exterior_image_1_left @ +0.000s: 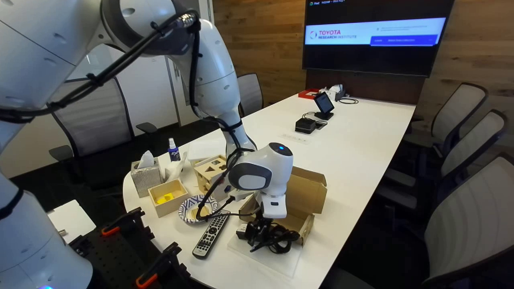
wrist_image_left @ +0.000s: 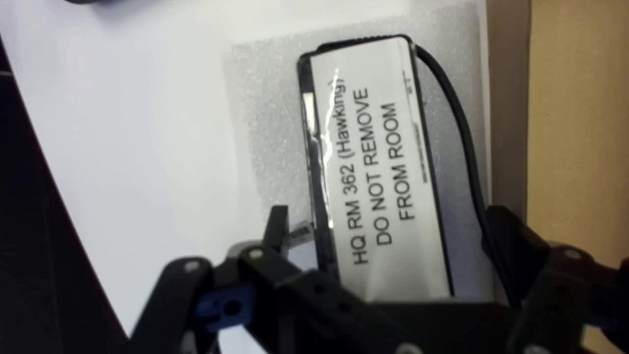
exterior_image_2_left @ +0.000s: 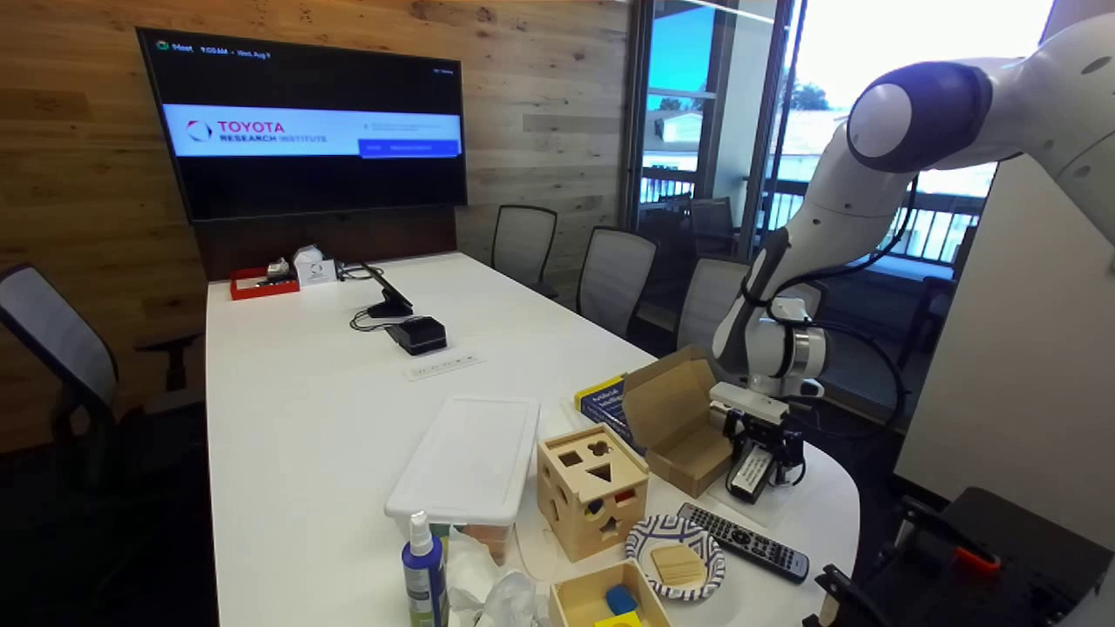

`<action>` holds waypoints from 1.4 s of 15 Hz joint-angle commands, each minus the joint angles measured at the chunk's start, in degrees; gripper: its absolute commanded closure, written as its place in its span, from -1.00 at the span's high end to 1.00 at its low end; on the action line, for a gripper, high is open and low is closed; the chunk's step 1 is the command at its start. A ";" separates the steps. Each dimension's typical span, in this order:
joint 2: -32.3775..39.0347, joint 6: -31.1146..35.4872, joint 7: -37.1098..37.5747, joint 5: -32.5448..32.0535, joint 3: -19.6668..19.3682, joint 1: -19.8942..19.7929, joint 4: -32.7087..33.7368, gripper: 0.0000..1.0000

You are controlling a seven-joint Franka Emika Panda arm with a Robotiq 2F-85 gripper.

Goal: Remove the cable from the cardboard box

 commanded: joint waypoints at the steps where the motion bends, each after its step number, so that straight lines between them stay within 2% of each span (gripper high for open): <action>1: -8.69 1.66 -1.85 0.64 -1.40 1.94 -7.61 1.00; 7: -22.58 1.09 -0.26 -2.19 -5.27 7.15 -16.06 1.00; 12: -32.33 -3.54 3.99 -8.64 -7.80 11.23 -17.93 1.00; 16: -37.81 -9.54 7.25 -12.99 -6.59 10.87 -17.02 1.00; 21: -41.10 -13.74 6.75 -13.51 -4.74 9.41 -16.35 1.00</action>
